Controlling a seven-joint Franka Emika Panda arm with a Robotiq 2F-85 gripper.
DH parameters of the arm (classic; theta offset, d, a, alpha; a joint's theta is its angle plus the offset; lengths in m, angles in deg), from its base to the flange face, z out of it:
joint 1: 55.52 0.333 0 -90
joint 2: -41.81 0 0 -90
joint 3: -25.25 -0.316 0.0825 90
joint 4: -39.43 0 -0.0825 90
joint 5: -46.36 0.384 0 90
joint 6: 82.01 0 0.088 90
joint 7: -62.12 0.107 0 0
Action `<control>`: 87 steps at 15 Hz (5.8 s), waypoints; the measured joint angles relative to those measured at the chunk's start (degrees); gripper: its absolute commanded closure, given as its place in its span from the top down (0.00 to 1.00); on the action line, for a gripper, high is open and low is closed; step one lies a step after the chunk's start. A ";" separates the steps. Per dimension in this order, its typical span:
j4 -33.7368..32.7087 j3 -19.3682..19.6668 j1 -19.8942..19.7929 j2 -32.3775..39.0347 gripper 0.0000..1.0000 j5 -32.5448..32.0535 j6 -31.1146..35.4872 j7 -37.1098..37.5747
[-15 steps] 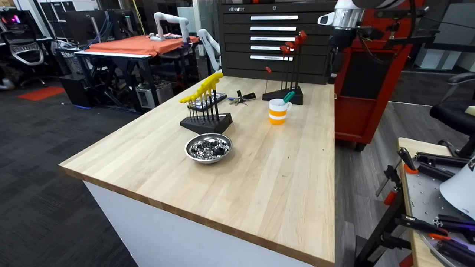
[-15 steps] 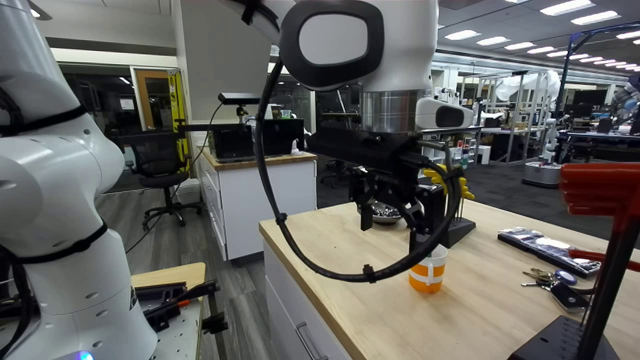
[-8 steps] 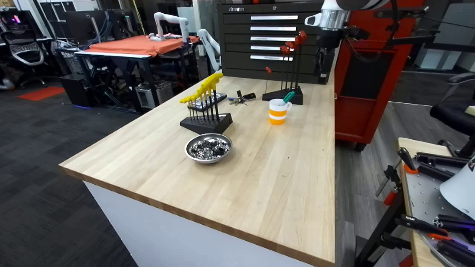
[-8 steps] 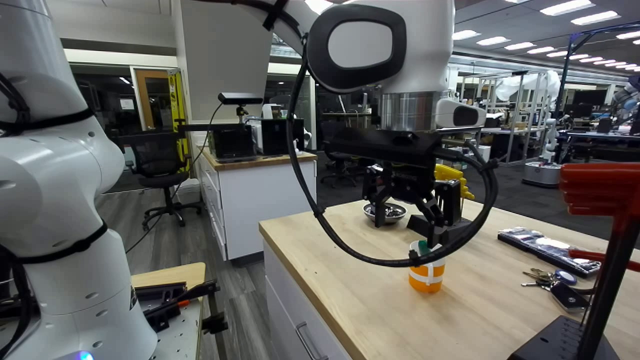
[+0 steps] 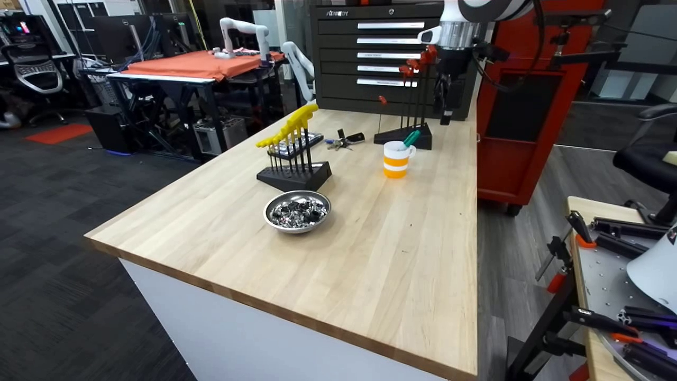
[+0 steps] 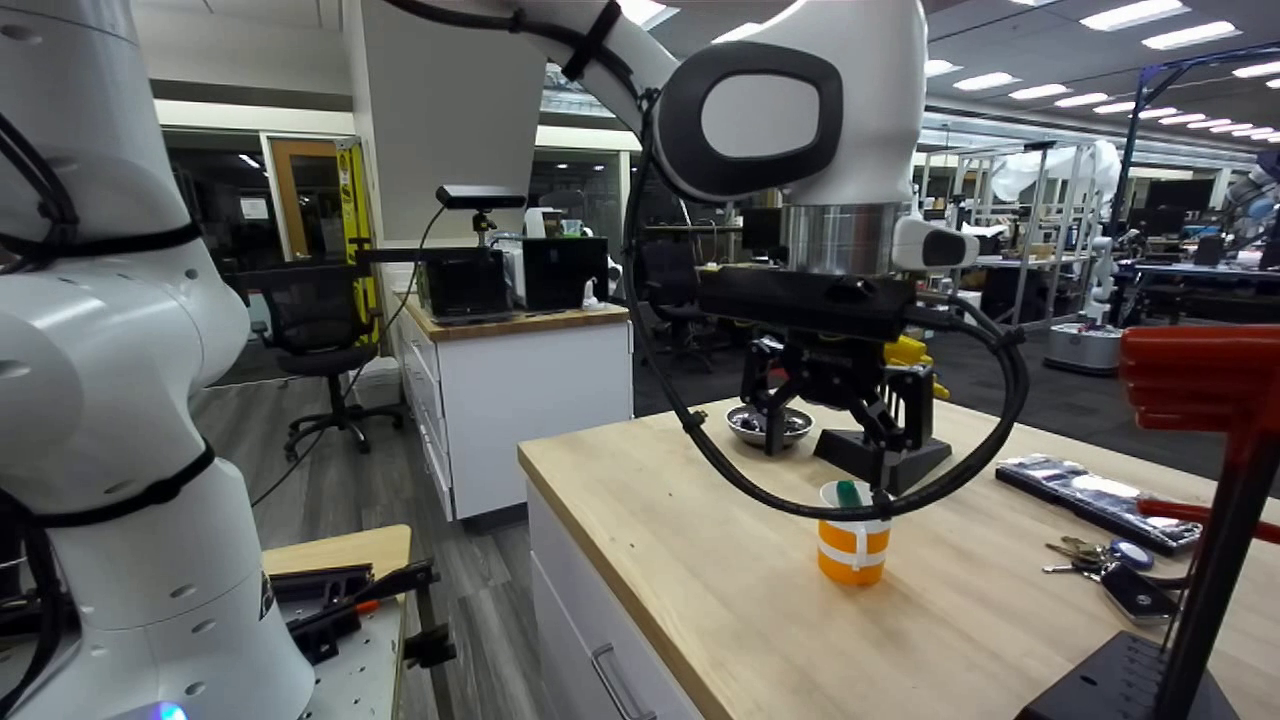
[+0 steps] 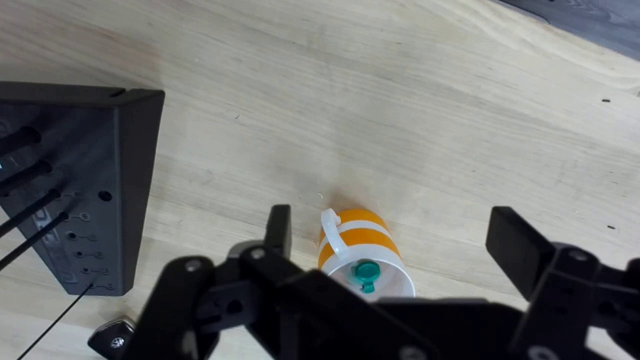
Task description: Take the marker from the cup and put it on the table
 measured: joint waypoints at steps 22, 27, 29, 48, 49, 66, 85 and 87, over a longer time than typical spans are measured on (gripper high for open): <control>-6.92 -5.15 -1.46 9.20 1.00 0.99 -0.02 -3.98; -6.95 -5.58 -1.79 9.62 0.73 1.68 -0.02 -4.96; -7.05 -5.66 -1.92 9.91 0.70 2.30 -0.01 -5.35; -8.01 -6.15 -2.38 10.62 0.06 2.79 -0.04 -6.34; -8.20 -6.14 -2.39 10.59 0.06 2.67 -0.09 -6.34; -9.46 -6.79 -1.82 2.04 0.06 -1.73 -8.43 3.17; 8.24 -13.96 6.15 -3.91 0.06 -3.14 8.40 36.59; 10.05 -13.96 6.16 -3.78 0.06 -3.69 12.16 37.72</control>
